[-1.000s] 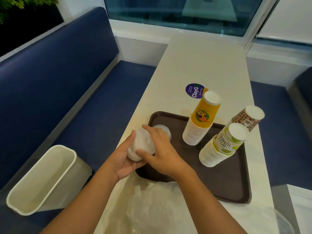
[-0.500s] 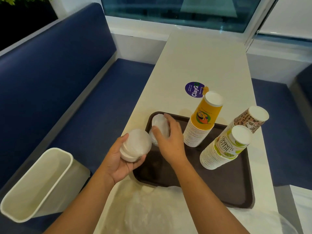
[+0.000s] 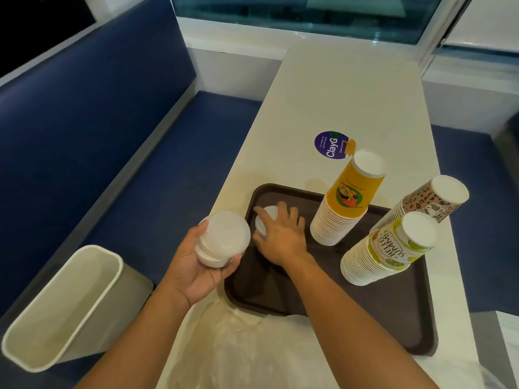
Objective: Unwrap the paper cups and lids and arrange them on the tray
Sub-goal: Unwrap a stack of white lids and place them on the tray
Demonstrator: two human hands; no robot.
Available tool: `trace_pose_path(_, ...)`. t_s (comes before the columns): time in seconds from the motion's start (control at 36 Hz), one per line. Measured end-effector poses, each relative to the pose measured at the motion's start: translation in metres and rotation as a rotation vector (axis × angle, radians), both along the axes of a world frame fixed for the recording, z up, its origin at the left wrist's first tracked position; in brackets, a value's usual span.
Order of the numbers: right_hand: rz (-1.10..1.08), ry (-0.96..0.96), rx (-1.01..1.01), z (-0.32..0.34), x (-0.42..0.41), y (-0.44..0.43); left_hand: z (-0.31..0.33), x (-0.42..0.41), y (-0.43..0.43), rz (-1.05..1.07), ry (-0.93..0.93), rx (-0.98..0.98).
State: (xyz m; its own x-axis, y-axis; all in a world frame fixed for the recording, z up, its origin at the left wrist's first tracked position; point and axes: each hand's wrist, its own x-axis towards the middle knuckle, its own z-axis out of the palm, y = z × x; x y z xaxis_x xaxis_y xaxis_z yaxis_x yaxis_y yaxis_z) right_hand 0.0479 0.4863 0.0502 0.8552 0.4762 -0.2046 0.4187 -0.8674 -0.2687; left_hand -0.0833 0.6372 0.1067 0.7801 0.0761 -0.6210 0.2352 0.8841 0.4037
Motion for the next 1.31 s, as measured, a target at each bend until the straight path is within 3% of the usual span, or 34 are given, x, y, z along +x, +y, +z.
trace_pose_path(0.11, 0.034, 0.041, -0.019, 0.000, 0.001, 0.002, 0.000, 0.004, -0.003, -0.008, -0.002, -0.023)
trace_pose_path(0.19, -0.057, 0.024, 0.068, 0.015, -0.005, 0.002, 0.003, 0.005, -0.003, -0.017, 0.000, -0.016)
trace_pose_path(0.28, -0.194, -0.113, 0.369, 0.038, -0.020, -0.001, 0.006, 0.003, -0.002, -0.015, 0.026, 0.015)
trace_pose_path(0.36, -0.067, 0.162, 0.710, 0.067, -0.039, -0.005, 0.013, 0.001, -0.005, -0.036, 0.031, 0.023)
trace_pose_path(0.42, 0.123, 0.349, 0.671, 0.086, -0.052, -0.006, 0.019, 0.000, -0.009, -0.082, 0.006, 0.057)
trace_pose_path(0.5, 0.226, 0.297, 0.586, 0.097, -0.063, -0.007, 0.025, -0.002, -0.015, -0.146, -0.030, 0.120)
trace_pose_path(0.97, -0.016, 0.213, 0.765, 0.092, -0.075, -0.022, 0.037, 0.000, -0.035, -0.170, -0.055, 0.092)
trace_pose_path(1.17, -0.307, 0.150, 0.955, 0.083, -0.060, -0.016, 0.024, -0.002, -0.026, -0.088, -0.056, -0.004)
trace_pose_path(1.31, -0.275, 0.087, 0.577, 0.051, -0.030, -0.011, 0.009, -0.005, -0.008, -0.070, -0.118, -0.020)
